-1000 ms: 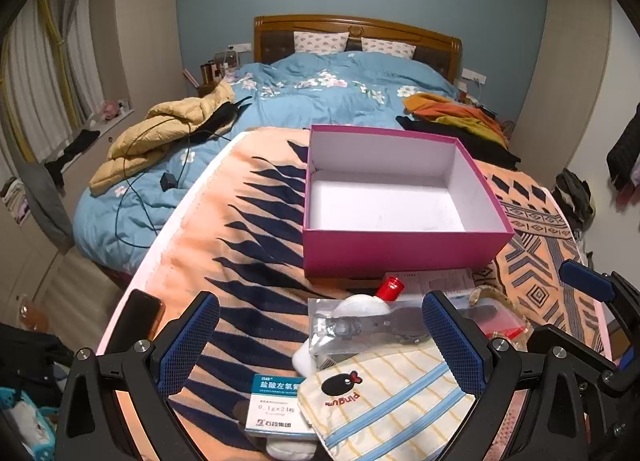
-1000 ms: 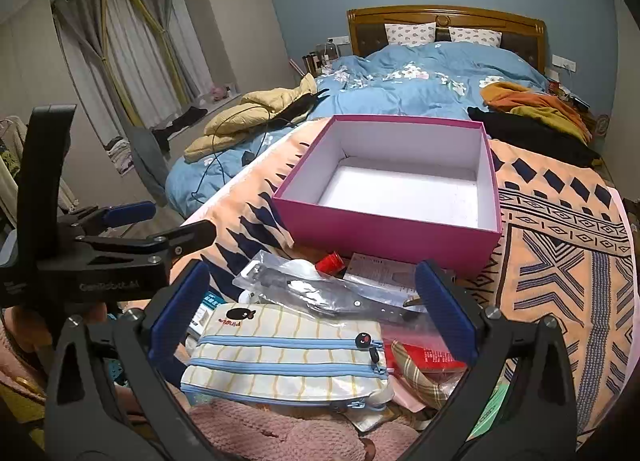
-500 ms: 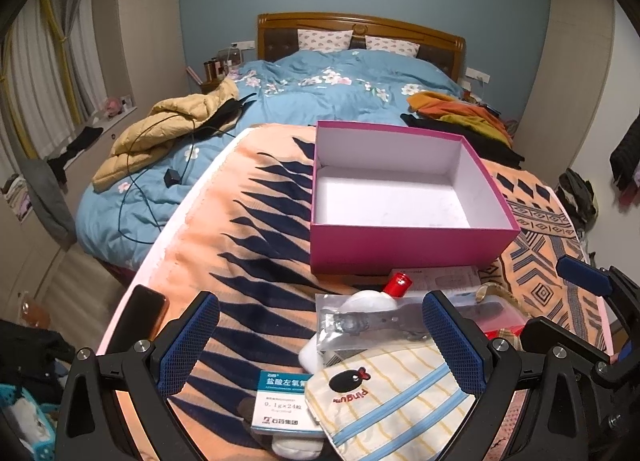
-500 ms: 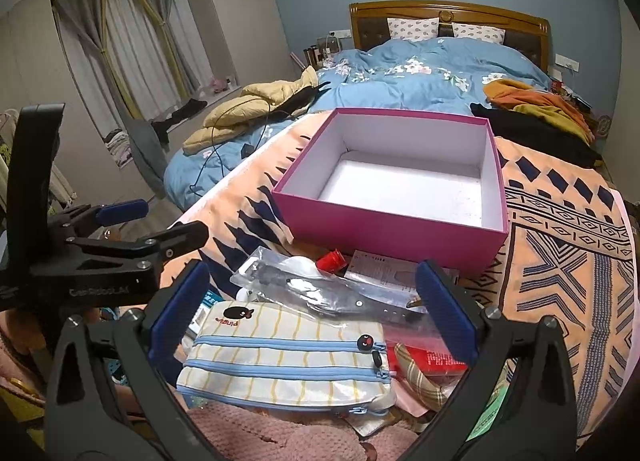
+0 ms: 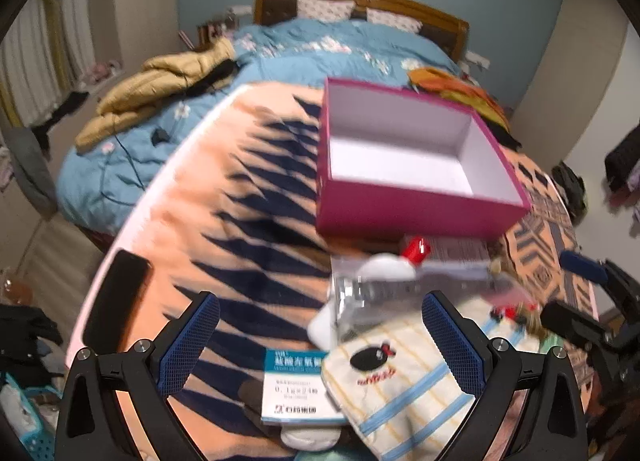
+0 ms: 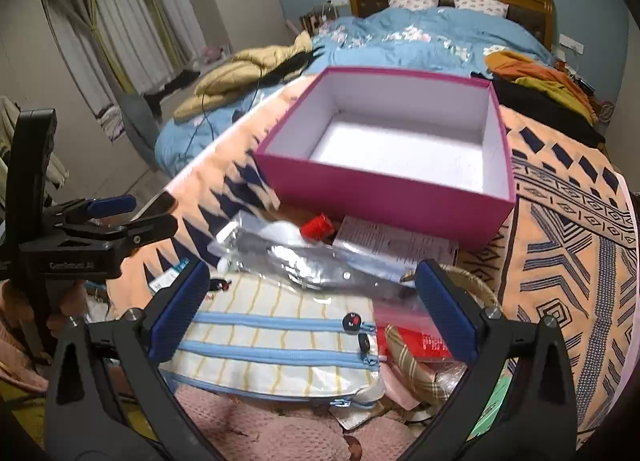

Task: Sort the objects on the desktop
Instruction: 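Lower the right gripper onto the pouch's zipper edge and close it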

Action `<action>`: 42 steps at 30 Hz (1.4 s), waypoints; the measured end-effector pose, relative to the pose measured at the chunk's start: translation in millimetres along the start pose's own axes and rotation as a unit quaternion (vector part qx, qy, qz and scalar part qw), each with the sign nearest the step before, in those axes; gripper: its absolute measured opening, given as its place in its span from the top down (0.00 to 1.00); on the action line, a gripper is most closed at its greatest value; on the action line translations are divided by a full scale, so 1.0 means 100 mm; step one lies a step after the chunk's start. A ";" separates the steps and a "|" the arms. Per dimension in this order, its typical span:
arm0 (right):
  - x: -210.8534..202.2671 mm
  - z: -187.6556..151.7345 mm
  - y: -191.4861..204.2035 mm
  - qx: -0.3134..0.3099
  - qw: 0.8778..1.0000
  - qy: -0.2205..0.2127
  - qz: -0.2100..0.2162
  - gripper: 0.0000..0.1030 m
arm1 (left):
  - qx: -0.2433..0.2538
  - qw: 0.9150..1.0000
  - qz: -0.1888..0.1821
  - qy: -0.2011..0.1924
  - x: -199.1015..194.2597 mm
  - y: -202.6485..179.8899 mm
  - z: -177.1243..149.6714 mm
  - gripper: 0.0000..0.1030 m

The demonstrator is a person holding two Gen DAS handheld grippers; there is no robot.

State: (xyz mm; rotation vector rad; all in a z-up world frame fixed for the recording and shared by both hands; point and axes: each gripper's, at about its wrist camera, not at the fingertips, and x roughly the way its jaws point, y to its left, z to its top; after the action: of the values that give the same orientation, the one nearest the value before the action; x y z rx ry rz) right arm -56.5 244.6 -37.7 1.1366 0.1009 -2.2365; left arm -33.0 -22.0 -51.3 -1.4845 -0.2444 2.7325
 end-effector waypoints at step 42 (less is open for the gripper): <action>0.13 -0.21 -0.24 0.026 0.994 0.087 0.067 0.22 | 0.024 0.976 -0.174 0.129 0.21 -0.09 -0.57 0.01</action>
State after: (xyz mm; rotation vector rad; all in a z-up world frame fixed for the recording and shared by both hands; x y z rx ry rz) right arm -60.8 264.5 -65.0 1.3257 0.0356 -2.0316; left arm 2.2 -4.2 -98.0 -1.5892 -0.3861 2.2367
